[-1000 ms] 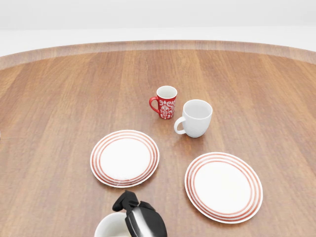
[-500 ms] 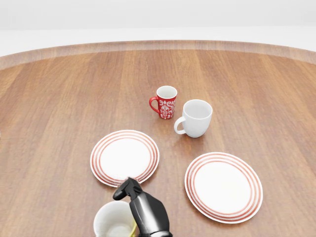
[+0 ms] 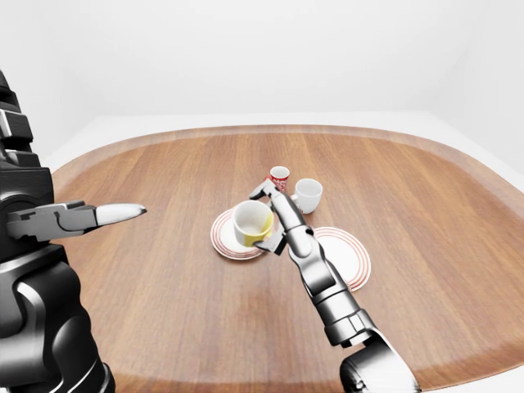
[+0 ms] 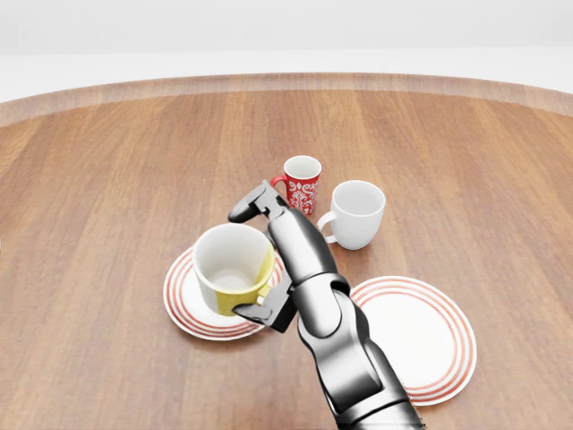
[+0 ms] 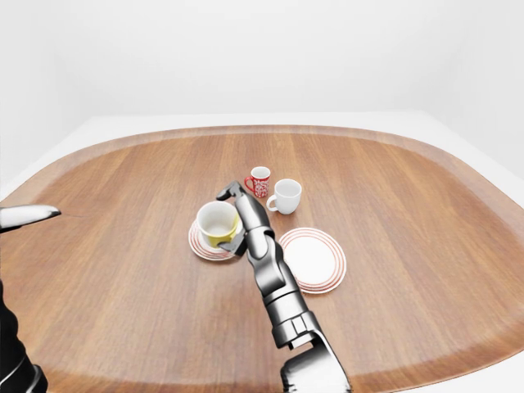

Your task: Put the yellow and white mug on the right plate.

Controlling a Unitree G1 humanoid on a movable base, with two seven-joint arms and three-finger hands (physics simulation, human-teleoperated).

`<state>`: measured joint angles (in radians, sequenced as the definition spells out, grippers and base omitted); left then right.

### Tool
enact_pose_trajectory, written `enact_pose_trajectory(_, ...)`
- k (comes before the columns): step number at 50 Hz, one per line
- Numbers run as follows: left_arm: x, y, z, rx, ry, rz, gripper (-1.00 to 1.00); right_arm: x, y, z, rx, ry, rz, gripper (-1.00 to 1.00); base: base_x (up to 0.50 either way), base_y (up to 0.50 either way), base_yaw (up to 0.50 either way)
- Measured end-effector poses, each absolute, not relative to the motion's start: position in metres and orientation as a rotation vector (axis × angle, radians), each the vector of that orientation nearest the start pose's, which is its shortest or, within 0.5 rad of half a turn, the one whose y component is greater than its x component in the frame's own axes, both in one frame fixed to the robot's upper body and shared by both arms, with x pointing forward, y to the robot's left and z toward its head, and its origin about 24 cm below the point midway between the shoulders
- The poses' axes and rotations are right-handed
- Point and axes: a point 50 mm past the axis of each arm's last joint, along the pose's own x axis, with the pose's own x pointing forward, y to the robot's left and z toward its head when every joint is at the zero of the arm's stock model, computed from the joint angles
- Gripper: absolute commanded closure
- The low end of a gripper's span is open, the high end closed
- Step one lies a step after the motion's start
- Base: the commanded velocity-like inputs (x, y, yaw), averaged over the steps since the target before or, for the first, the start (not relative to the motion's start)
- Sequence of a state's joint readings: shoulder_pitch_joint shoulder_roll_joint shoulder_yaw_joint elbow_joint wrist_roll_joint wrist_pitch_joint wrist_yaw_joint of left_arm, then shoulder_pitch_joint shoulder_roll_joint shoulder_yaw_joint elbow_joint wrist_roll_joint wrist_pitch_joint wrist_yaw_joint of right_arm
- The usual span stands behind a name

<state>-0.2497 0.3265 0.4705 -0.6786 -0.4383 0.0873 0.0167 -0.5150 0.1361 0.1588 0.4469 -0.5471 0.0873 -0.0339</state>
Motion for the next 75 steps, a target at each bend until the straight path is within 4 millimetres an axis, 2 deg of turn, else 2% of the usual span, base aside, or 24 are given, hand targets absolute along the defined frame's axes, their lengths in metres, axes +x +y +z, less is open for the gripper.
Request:
enact_pose_trajectory(8,0.200,0.239,0.265,-0.005,-0.938,0.128,-1.00,0.357,-0.068,0.096,-0.550,-0.059,0.215,1.00,0.00,0.00,0.00)
enact_pose_trajectory(14,0.200,0.239,0.265,-0.004,-0.936,0.129,-1.00,0.371,-0.087,0.101,-0.559,-0.035,0.171,1.00,0.00,0.00,0.00)
enact_pose_trajectory(32,0.201,0.238,0.263,0.000,-0.928,0.129,-1.00,0.393,-0.139,0.107,-0.556,0.014,0.047,1.00,0.00,0.00,0.00)
enact_pose_trajectory(48,0.202,0.238,0.262,0.006,-0.922,0.128,-1.00,0.396,-0.180,0.102,-0.546,0.058,-0.047,1.00,0.00,0.00,0.00)
enact_pose_trajectory(64,0.202,0.237,0.261,0.011,-0.919,0.127,-1.00,0.389,-0.218,0.083,-0.548,0.179,-0.155,1.00,0.00,0.00,0.00)
enact_pose_trajectory(75,0.202,0.237,0.260,0.014,-0.915,0.126,-1.00,0.379,-0.235,0.067,-0.544,0.253,-0.208,1.00,0.00,0.00,0.00)
